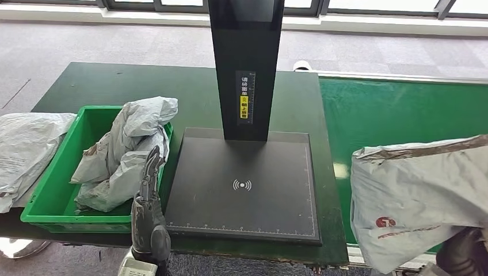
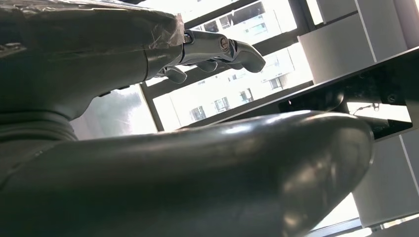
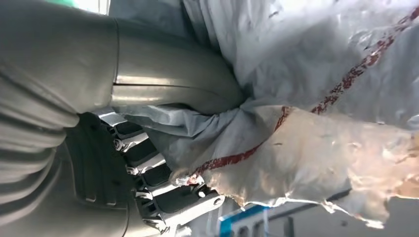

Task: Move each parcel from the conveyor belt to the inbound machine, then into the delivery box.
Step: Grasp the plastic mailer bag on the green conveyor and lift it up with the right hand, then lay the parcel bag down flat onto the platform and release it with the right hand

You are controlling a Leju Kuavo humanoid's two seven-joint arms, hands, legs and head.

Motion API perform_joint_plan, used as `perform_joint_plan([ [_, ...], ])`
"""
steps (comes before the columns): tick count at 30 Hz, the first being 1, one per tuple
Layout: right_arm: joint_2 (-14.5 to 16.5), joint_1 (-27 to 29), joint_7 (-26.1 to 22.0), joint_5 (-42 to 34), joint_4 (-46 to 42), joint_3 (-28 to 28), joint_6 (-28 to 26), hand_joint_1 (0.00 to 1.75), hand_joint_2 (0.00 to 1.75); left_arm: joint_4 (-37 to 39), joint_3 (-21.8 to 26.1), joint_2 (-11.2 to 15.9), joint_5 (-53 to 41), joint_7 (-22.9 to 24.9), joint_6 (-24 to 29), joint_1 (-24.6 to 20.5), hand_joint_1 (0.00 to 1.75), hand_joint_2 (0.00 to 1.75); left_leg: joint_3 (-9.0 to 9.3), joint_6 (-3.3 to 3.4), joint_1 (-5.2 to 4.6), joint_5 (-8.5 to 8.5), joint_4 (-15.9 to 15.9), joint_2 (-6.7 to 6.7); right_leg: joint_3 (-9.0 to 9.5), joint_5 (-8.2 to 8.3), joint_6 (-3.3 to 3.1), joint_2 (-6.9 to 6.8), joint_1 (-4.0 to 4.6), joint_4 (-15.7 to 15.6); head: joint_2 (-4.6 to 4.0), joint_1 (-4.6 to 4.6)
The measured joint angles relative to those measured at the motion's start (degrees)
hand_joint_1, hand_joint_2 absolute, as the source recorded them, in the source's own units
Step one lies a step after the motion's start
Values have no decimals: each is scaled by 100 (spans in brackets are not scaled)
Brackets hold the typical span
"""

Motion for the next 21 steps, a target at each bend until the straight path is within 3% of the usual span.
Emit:
perform_joint_plan([
  [3, -39, -97, 52, 317, 318, 346, 229, 175, 175, 20, 15, -19, 1, 5, -28, -52, 0, 0, -13, -2, 2, -1, -1, 5, 2, 0, -1, 5, 3, 0, 0, 1],
  [7, -36, -577, 184, 1153, 1536, 830, 783, 175, 175, 83, 29, -49, 33, -47, -31, -172, 0, 0, -8, -6, 4, -1, -2, 17, 1, 0, -3, 14, 4, 1, 0, -2],
  [14, 7, -1305, 406, 1703, 3312, 1313, 868, 175, 175, 222, 44, -71, 197, -117, -46, -290, 0, 0, 0, -14, 4, 20, -1, -4, -6, 8, -7, 2, 5, 10, 0, -1],
  [21, 78, -2154, 516, 1976, 5184, 1728, 475, 175, 175, 500, 49, -86, 360, -268, -117, -437, 0, 0, -3, -15, 5, 20, -1, -6, -11, 8, -7, 2, 5, 11, 0, -1],
])
